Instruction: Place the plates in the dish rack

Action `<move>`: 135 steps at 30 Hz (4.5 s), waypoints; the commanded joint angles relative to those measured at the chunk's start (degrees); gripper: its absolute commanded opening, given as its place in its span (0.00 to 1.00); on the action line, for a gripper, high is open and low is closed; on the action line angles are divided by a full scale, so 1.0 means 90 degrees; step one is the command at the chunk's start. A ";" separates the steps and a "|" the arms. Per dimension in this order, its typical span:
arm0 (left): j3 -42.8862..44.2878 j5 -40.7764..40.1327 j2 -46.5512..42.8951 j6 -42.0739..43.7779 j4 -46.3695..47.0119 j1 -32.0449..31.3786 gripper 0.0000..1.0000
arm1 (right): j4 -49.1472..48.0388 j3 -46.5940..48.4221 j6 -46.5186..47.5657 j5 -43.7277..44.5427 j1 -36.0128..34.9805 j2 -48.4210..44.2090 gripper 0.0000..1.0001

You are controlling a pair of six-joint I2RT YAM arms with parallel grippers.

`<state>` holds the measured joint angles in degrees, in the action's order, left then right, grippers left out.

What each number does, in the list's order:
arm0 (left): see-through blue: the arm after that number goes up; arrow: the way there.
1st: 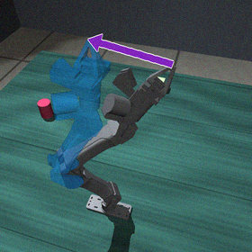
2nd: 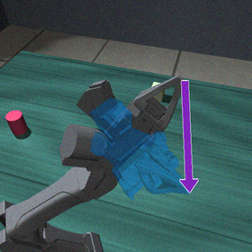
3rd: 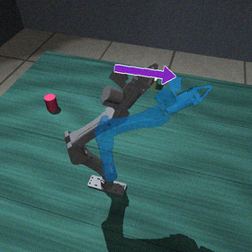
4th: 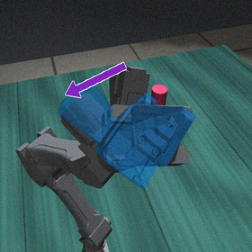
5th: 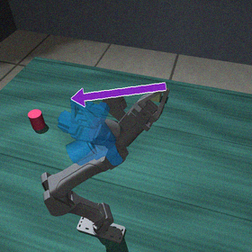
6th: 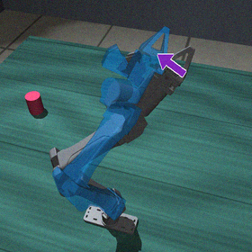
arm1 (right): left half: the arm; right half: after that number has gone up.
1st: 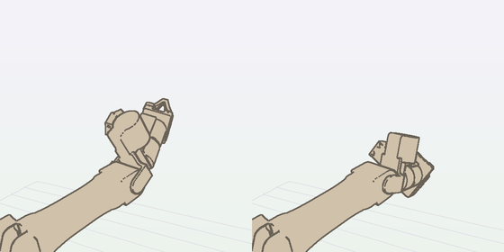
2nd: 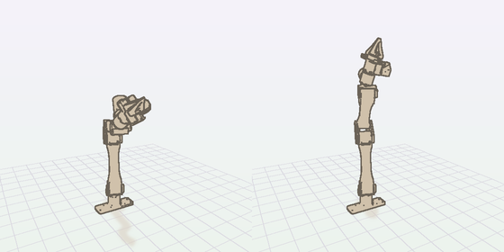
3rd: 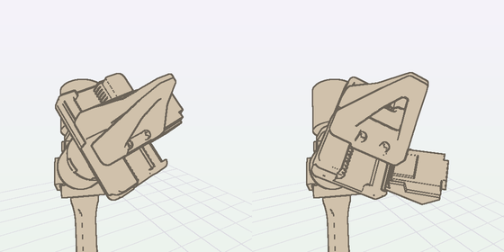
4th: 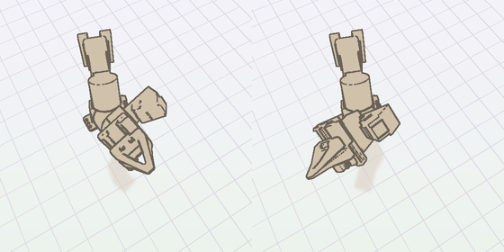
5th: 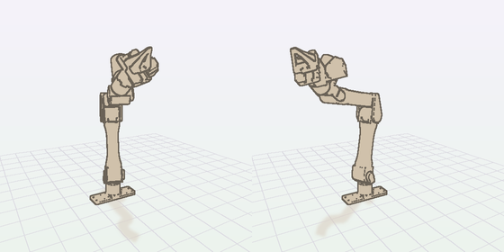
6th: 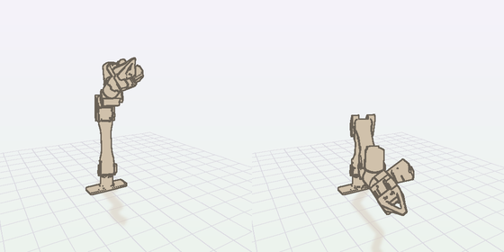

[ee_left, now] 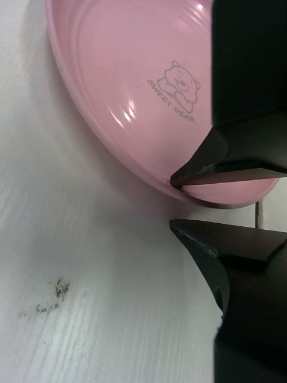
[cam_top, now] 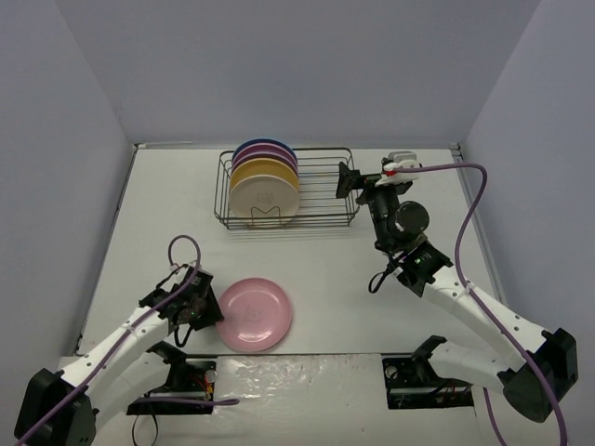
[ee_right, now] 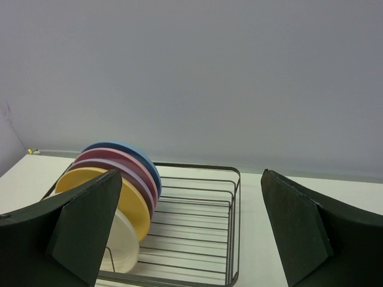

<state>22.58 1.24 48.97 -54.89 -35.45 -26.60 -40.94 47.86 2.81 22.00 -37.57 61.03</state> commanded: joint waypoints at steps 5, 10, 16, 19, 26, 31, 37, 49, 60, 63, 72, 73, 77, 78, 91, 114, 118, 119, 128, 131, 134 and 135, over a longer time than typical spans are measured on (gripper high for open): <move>0.0752 -0.0838 0.1155 0.0477 0.0639 -0.0562 0.00 | -0.0221 -0.0532 -0.0814 0.0504 0.0115 -0.0859 1.00; 0.1339 -0.1614 0.1466 0.0573 0.0232 -0.0883 0.00 | 0.0289 -0.0895 -0.1214 0.0864 0.0130 -0.1435 1.00; 0.2765 -0.3362 0.1141 0.1170 -0.0601 -0.1770 0.00 | 0.0570 -0.1175 -0.1246 0.1101 0.0132 -0.2082 1.00; 0.3588 -0.4344 0.1067 0.1912 -0.0485 -0.2416 0.00 | 0.0612 -0.1221 -0.1150 0.1218 0.0132 -0.2205 1.00; 0.5336 -0.6661 0.1889 0.4646 0.0209 -0.3390 0.00 | 0.0643 -0.1313 -0.0967 0.1510 0.0132 -0.2299 1.00; 0.5567 -0.6600 0.2286 0.7374 0.2539 -0.3419 0.00 | 0.0633 -0.1314 -0.0888 0.1548 0.0142 -0.2260 1.00; 0.4943 -0.5635 0.2061 1.0445 0.6250 -0.3375 0.00 | 0.0481 -0.1372 -0.0833 0.1524 0.0141 -0.2167 1.00; 0.5083 -0.2172 0.2216 1.2580 0.7004 -0.1489 0.00 | 0.0428 -0.1358 -0.0649 0.1764 0.0137 -0.1972 1.00; 0.4950 -0.0549 0.1969 1.2756 0.5231 -0.1117 0.00 | 0.0387 -0.1375 -0.0452 0.2118 0.0150 -0.1850 1.00; 0.4770 -0.0363 0.1992 1.3055 0.5346 -0.1067 0.00 | 0.0385 -0.1356 -0.0439 0.2116 0.0151 -0.1796 1.00; 0.4735 0.0098 0.2320 1.3356 0.5527 -0.0610 0.00 | 0.0369 -0.1317 -0.0380 0.2089 0.0152 -0.1592 1.00; 0.4686 0.0147 0.2315 1.3424 0.5498 -0.0609 0.00 | 0.0369 -0.1302 -0.0380 0.2094 0.0151 -0.1582 1.00; 0.4639 0.0399 0.2331 1.3463 0.5173 -0.0609 0.00 | 0.0333 -0.1322 -0.0370 0.2088 0.0160 -0.1549 1.00; 0.4660 0.0436 0.2346 1.3448 0.5151 -0.0602 0.00 | 0.0330 -0.1330 -0.0377 0.2073 0.0161 -0.1547 1.00; 0.4480 0.0840 0.2510 1.3732 0.4688 -0.0585 0.00 | 0.0238 -0.1353 -0.0380 0.1989 0.0175 -0.1422 1.00; 0.4515 0.0856 0.3106 1.3842 0.4856 -0.0501 0.00 | 0.0164 -0.1333 -0.0410 0.1989 0.0200 -0.1234 1.00; 0.4614 0.0320 0.3205 1.3823 0.5166 -0.0502 0.00 | 0.0188 -0.1300 -0.0394 0.1972 0.0200 -0.1142 1.00; 0.4624 0.0263 0.3183 1.3844 0.5206 -0.0502 0.00 | 0.0191 -0.1289 -0.0390 0.1970 0.0200 -0.1117 1.00; 0.4458 0.0452 0.2988 1.3906 0.5118 -0.0516 0.00 | 0.0164 -0.1249 -0.0376 0.1940 0.0233 -0.1016 1.00; 0.4171 0.0518 0.2957 1.3979 0.5335 -0.0566 0.00 | 0.0164 -0.1255 -0.0370 0.1924 0.0239 -0.1018 1.00; 0.4007 0.0329 0.3060 1.4042 0.5523 -0.0644 0.00 | 0.0174 -0.1249 -0.0376 0.1921 0.0251 -0.0973 1.00; 0.3973 0.0308 0.3097 1.4066 0.5546 -0.0653 0.00 | 0.0174 -0.1241 -0.0376 0.1916 0.0254 -0.0953 1.00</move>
<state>58.29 5.03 77.95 70.00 6.94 -31.68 -33.65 35.11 -0.56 38.52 -35.86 51.81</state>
